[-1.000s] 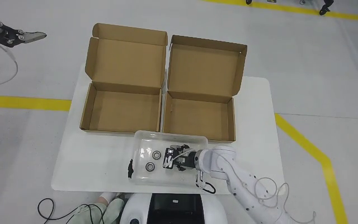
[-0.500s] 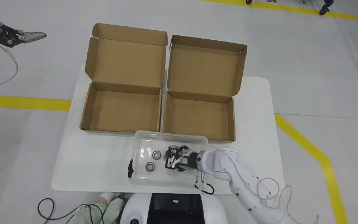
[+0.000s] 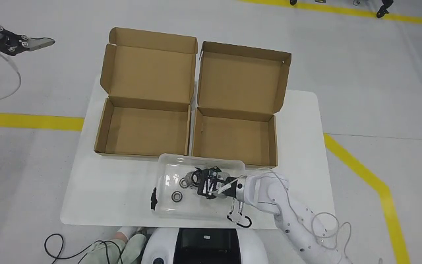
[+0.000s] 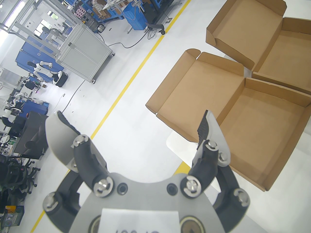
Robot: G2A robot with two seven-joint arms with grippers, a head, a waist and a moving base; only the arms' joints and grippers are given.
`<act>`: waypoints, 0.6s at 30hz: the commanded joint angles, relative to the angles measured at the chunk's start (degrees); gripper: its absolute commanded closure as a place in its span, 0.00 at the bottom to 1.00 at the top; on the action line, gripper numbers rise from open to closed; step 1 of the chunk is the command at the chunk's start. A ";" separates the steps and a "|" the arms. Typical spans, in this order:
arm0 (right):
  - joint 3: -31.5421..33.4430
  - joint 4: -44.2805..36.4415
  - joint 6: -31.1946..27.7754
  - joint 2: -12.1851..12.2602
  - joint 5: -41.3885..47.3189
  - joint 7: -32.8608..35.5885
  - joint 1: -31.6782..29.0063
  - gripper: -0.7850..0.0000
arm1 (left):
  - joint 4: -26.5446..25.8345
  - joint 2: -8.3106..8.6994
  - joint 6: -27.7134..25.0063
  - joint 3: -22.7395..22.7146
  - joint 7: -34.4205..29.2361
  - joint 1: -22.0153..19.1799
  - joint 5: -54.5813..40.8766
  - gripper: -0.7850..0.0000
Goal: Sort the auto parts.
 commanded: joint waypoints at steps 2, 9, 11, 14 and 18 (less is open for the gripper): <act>0.03 -2.18 0.24 0.04 2.42 -0.04 -0.16 1.00 | 0.00 0.00 0.00 0.00 0.00 0.00 0.00 0.00; 0.15 -6.09 -0.47 0.12 6.85 -0.58 0.87 1.00 | 0.00 0.00 0.00 0.00 0.00 0.00 0.00 0.00; 0.25 -6.72 -0.40 0.15 7.45 -0.42 1.49 1.00 | 0.00 0.00 0.00 0.00 0.00 0.00 0.00 0.00; 0.77 -7.40 0.34 0.22 8.18 0.75 2.46 1.00 | 0.00 0.00 0.00 0.00 0.00 0.00 0.00 0.00; 2.45 -8.62 1.02 0.41 10.28 0.98 3.63 1.00 | 0.00 0.00 0.00 0.00 0.00 0.00 0.00 0.00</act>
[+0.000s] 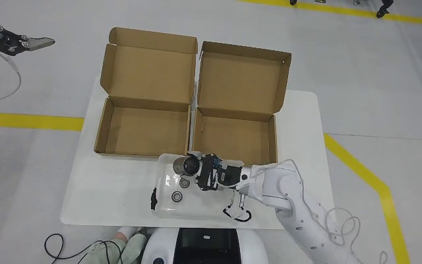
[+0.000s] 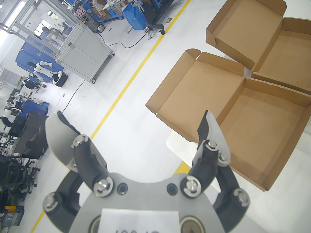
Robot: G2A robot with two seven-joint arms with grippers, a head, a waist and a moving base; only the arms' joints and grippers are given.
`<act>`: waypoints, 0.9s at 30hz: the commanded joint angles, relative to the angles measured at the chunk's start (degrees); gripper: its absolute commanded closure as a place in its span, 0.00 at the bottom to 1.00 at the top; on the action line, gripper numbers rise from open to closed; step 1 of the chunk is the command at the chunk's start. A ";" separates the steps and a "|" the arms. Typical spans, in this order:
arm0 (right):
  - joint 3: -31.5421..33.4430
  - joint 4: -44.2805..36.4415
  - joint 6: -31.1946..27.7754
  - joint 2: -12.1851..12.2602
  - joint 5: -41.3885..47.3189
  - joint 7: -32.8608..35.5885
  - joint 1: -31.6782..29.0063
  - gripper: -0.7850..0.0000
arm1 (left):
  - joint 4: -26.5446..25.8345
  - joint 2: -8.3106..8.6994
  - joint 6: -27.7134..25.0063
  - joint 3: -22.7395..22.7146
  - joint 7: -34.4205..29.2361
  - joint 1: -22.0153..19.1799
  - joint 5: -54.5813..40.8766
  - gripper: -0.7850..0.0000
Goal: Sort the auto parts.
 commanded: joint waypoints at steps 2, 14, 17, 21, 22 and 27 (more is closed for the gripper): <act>1.50 -1.12 0.35 0.16 1.70 -1.01 0.49 1.00 | 0.00 0.00 0.00 0.00 0.00 0.00 0.00 0.00; 9.34 -8.00 1.02 1.17 7.71 -2.77 2.40 1.00 | 0.00 0.00 0.00 0.00 0.00 0.00 0.00 0.00; 10.83 -9.55 1.18 1.34 9.53 -2.22 3.71 1.00 | 0.00 0.00 0.00 0.00 0.00 0.00 0.00 0.00; 12.42 -11.73 1.46 1.47 12.24 -2.36 5.69 1.00 | 0.00 0.00 0.00 0.00 0.00 0.00 0.00 0.00; 13.00 -12.19 1.61 1.53 12.53 -2.32 6.05 1.00 | 0.00 0.00 0.00 0.00 0.00 0.00 0.00 0.00; 14.81 -13.73 2.96 1.71 13.70 -2.42 7.18 1.00 | 0.00 0.00 0.00 0.00 0.00 0.00 0.00 0.00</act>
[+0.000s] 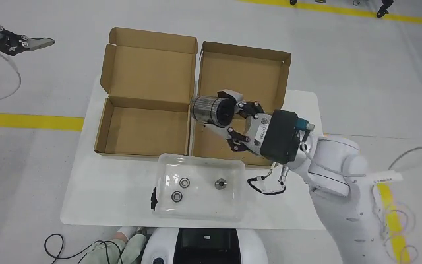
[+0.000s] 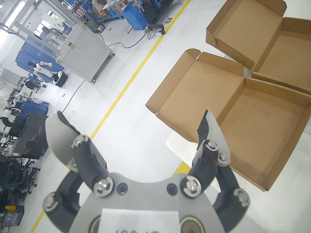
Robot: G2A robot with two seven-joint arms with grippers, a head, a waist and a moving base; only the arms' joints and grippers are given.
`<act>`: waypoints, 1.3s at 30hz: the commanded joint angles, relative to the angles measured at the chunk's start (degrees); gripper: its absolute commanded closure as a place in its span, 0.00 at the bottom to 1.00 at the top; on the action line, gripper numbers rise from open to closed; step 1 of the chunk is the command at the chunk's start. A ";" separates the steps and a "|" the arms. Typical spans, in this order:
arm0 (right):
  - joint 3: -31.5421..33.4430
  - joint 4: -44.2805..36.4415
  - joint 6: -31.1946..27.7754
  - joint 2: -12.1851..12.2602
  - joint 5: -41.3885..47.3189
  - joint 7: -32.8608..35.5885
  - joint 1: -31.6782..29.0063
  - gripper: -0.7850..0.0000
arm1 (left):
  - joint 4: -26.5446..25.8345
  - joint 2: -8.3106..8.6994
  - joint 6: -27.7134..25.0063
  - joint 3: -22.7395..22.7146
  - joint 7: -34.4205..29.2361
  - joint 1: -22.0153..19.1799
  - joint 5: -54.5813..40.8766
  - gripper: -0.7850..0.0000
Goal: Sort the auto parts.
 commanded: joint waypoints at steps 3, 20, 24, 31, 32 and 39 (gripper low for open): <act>0.63 -0.95 0.81 0.11 0.93 0.68 1.04 1.00 | 0.00 0.00 0.00 0.00 0.00 0.00 0.00 0.00; 0.00 -2.95 2.08 0.49 1.42 2.51 3.30 1.00 | 0.00 0.00 0.00 0.00 0.00 0.00 0.00 0.00; -0.11 -1.93 1.28 0.72 0.80 3.03 2.61 1.00 | 0.00 0.00 0.00 0.00 0.00 0.00 0.00 0.00; -1.15 0.49 0.51 1.11 -0.35 4.04 0.17 1.00 | 0.00 0.00 0.00 0.00 0.00 0.00 0.00 0.00; -1.19 0.73 0.72 1.17 -0.56 4.61 -0.12 1.00 | 0.00 0.00 0.00 0.00 0.00 0.00 0.00 0.00; -2.31 4.26 3.02 1.55 -3.70 8.99 -1.97 1.00 | 0.00 0.00 0.00 0.00 0.00 0.00 0.00 0.00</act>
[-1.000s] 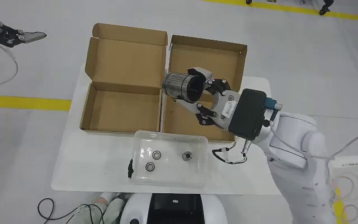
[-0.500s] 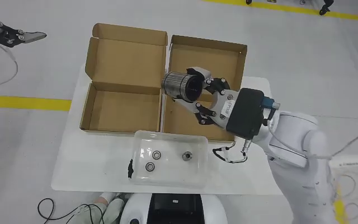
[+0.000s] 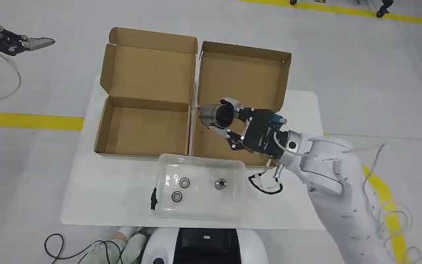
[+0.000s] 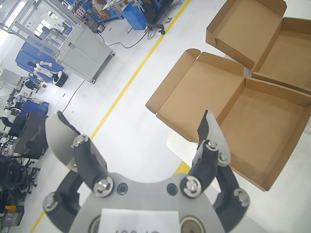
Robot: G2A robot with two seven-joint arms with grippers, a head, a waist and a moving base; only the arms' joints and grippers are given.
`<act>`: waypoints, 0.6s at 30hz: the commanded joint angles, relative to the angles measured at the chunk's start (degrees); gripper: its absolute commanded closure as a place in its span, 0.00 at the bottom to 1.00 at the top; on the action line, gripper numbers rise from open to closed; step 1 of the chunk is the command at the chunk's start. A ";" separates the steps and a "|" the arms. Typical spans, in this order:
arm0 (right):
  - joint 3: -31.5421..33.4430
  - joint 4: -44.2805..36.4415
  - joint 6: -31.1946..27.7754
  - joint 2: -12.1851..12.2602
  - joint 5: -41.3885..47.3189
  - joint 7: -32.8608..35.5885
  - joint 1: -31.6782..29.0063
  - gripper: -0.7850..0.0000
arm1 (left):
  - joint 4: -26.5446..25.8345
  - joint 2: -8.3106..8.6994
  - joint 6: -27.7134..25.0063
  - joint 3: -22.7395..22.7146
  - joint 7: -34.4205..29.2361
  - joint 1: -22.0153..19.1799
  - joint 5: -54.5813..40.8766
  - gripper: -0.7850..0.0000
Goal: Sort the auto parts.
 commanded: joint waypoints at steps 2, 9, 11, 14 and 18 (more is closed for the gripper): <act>-0.86 1.57 1.02 0.07 -1.51 1.36 -0.52 1.00 | 0.00 0.00 0.00 0.00 0.00 0.00 0.00 0.00; -3.29 5.69 1.13 0.09 -3.47 4.01 0.74 1.00 | 0.00 0.00 0.00 0.00 0.00 0.00 0.00 0.00; -4.25 6.83 1.15 0.05 -4.08 5.36 1.53 1.00 | 0.00 0.00 0.00 0.00 0.00 0.00 0.00 0.00; -5.98 8.48 1.80 -0.12 -5.42 7.75 3.15 1.00 | 0.00 0.00 0.00 0.00 0.00 0.00 0.00 0.00; -8.39 11.27 2.96 -0.48 -6.36 9.59 5.09 1.00 | 0.00 0.00 0.00 0.00 0.00 0.00 0.00 0.00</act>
